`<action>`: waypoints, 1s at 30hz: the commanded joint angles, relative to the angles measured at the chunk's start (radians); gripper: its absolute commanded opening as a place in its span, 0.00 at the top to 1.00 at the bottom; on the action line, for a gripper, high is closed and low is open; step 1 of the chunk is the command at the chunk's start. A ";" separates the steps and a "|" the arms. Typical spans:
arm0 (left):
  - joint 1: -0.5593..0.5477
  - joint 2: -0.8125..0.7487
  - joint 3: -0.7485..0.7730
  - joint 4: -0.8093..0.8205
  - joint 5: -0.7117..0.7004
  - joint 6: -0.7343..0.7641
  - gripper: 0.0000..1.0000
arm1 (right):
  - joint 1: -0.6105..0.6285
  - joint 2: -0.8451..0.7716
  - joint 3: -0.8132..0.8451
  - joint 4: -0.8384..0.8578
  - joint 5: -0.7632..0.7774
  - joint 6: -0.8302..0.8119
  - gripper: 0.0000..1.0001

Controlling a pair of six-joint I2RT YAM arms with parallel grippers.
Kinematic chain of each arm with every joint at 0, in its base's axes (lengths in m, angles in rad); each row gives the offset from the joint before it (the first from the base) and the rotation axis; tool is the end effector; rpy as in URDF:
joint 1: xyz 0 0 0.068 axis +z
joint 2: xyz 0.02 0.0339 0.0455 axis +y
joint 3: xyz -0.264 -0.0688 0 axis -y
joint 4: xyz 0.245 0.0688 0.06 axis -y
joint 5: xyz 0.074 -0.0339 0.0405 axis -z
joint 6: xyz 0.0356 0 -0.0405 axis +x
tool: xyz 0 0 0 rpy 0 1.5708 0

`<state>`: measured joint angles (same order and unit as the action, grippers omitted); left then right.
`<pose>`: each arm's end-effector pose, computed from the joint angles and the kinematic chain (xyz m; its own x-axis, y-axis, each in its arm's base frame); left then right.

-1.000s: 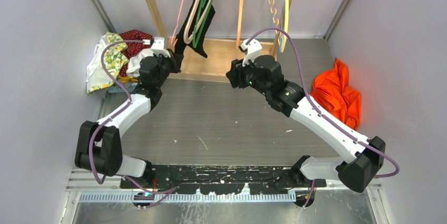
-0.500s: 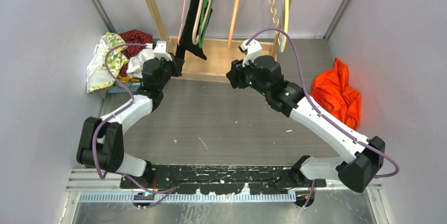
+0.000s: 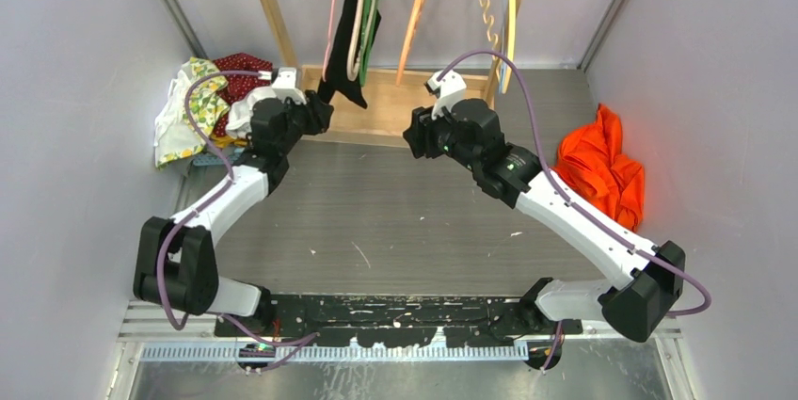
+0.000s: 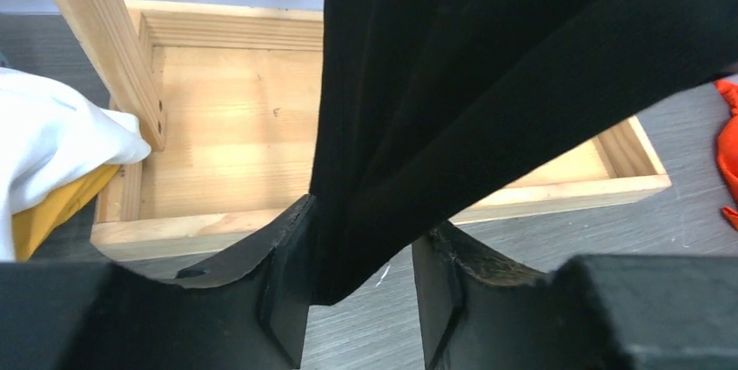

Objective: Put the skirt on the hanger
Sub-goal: Place the hanger at the clothesline.

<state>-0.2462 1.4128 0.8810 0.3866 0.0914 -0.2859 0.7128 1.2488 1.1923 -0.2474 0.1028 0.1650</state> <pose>0.3177 -0.0832 0.2859 -0.2278 -0.2323 -0.9456 0.2773 0.9154 -0.2917 0.2209 0.1861 0.3773 -0.3180 -0.0589 -0.9463 -0.5314 0.8376 0.1264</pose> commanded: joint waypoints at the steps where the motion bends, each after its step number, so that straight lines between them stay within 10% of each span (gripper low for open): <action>1: 0.007 -0.103 0.104 -0.126 0.000 -0.003 0.55 | -0.004 -0.003 0.037 0.031 0.003 0.011 0.48; 21: 0.006 -0.334 0.364 -0.820 -0.177 -0.099 0.52 | -0.005 -0.017 0.079 -0.046 -0.036 0.077 0.48; 30: 0.086 -0.350 0.387 -1.048 -0.327 -0.152 0.29 | -0.006 0.000 0.006 -0.064 -0.125 0.148 0.46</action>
<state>-0.2211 1.0435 1.2469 -0.5484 -0.1673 -0.4038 0.7109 1.2591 1.2171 -0.3168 0.0292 0.2695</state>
